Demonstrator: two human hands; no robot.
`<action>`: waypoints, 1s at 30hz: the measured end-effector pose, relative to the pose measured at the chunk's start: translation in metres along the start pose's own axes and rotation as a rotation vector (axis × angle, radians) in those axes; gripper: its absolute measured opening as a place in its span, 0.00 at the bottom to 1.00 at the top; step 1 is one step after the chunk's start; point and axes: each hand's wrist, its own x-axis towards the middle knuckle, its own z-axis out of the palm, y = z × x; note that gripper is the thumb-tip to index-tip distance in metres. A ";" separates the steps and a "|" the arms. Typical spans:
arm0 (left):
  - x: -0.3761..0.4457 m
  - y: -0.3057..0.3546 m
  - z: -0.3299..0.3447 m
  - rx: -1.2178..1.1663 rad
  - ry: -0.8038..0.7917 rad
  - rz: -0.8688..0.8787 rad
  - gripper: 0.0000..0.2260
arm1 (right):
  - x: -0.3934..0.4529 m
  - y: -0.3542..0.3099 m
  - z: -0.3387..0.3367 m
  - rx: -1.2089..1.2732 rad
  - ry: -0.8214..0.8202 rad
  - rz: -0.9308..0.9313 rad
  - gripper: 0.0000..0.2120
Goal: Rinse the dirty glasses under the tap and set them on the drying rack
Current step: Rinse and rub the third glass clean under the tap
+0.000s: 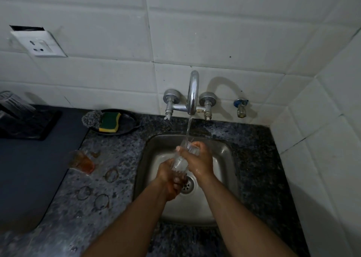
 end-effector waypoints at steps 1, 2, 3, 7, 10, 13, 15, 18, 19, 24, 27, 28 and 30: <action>0.006 -0.001 -0.002 0.040 -0.003 -0.001 0.26 | 0.001 0.000 0.003 0.077 -0.017 0.082 0.23; 0.008 -0.001 -0.002 0.081 -0.011 0.010 0.26 | 0.003 0.001 0.006 0.126 -0.036 0.167 0.24; 0.007 0.001 -0.002 0.133 -0.009 0.020 0.27 | 0.004 -0.001 0.006 0.156 -0.061 0.250 0.26; -0.012 0.019 0.000 0.497 0.105 0.027 0.25 | 0.013 -0.007 -0.008 0.240 -0.202 0.501 0.28; -0.011 0.044 0.001 0.696 0.265 0.157 0.21 | 0.014 -0.016 -0.024 0.214 -0.338 0.618 0.23; 0.007 0.078 0.008 0.863 0.427 0.427 0.18 | 0.015 -0.026 -0.037 0.041 -0.462 0.674 0.22; 0.013 0.098 0.017 1.009 0.577 0.590 0.21 | 0.018 -0.032 -0.042 -0.134 -0.501 0.660 0.22; 0.018 0.117 0.030 1.104 0.687 0.768 0.21 | 0.021 -0.043 -0.051 -0.378 -0.514 0.599 0.28; 0.016 0.121 0.035 1.133 0.717 0.797 0.20 | 0.021 -0.051 -0.054 -0.464 -0.526 0.559 0.27; 0.017 0.128 0.047 1.459 0.813 0.850 0.10 | 0.025 -0.079 -0.073 -0.811 -0.627 0.441 0.30; 0.020 0.127 0.046 1.621 0.802 0.913 0.11 | 0.025 -0.085 -0.080 -0.861 -0.635 0.428 0.29; 0.020 0.127 0.045 1.659 0.803 0.924 0.11 | 0.024 -0.087 -0.081 -0.869 -0.636 0.421 0.30; 0.019 0.127 0.045 1.689 0.793 0.925 0.11 | 0.024 -0.089 -0.083 -0.869 -0.640 0.413 0.30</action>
